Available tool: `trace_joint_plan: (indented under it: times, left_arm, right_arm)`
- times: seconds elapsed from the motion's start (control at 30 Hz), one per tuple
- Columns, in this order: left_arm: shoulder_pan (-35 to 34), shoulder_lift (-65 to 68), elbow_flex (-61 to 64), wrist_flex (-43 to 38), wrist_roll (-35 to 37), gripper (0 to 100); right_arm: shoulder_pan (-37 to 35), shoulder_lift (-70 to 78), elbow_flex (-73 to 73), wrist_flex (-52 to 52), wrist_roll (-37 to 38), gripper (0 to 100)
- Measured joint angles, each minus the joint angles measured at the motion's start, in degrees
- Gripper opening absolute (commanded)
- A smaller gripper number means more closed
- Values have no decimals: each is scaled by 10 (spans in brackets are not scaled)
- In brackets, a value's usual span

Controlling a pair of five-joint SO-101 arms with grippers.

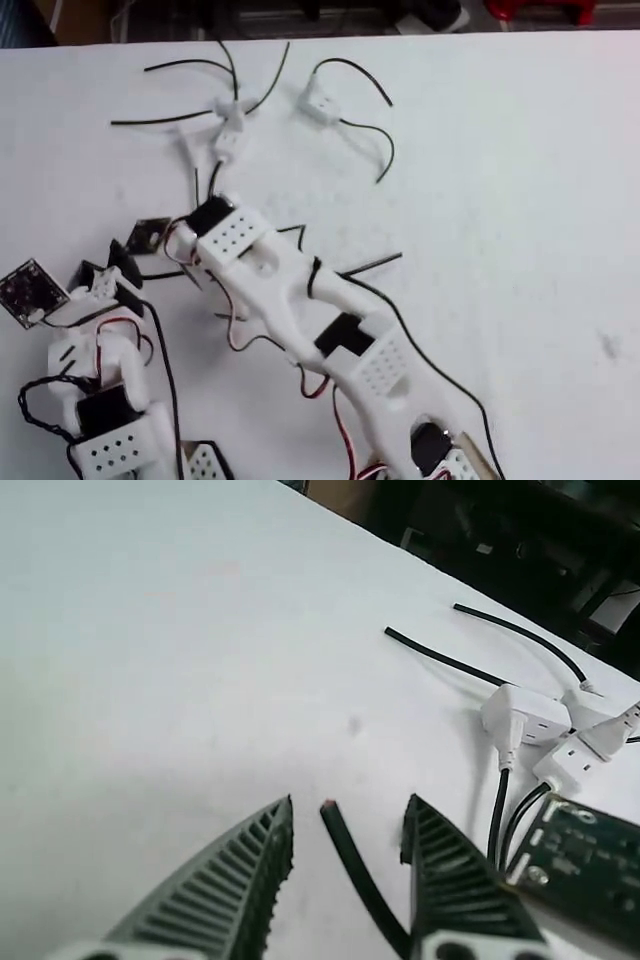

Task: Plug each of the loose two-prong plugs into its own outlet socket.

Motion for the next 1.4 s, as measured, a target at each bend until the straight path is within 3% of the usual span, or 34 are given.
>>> trace_joint_plan:
  times: [0.13,0.47,0.67,0.97,1.07,1.23,1.4]
  left_arm:
    - [-4,0,0,0,0,134]
    - [-4,0,1,0,0,135]
    - [-3,0,0,-1,0,135]
    - [-14,-5,-10,-22,3,135]
    - [-14,-6,-10,-22,3,135]
    - [-14,-6,-10,-22,3,135]
    - [-14,-6,-10,-22,3,135]
  right_arm:
    - [-1,9,-3,-1,-1,132]
    - [3,14,-6,-1,-1,126]
    - [50,16,-24,7,3,126]
    - [181,-10,-134,29,46,132]
    - [217,-12,-145,30,48,181]
    - [213,-55,-116,30,52,304]
    - [189,-163,-28,30,54,324]
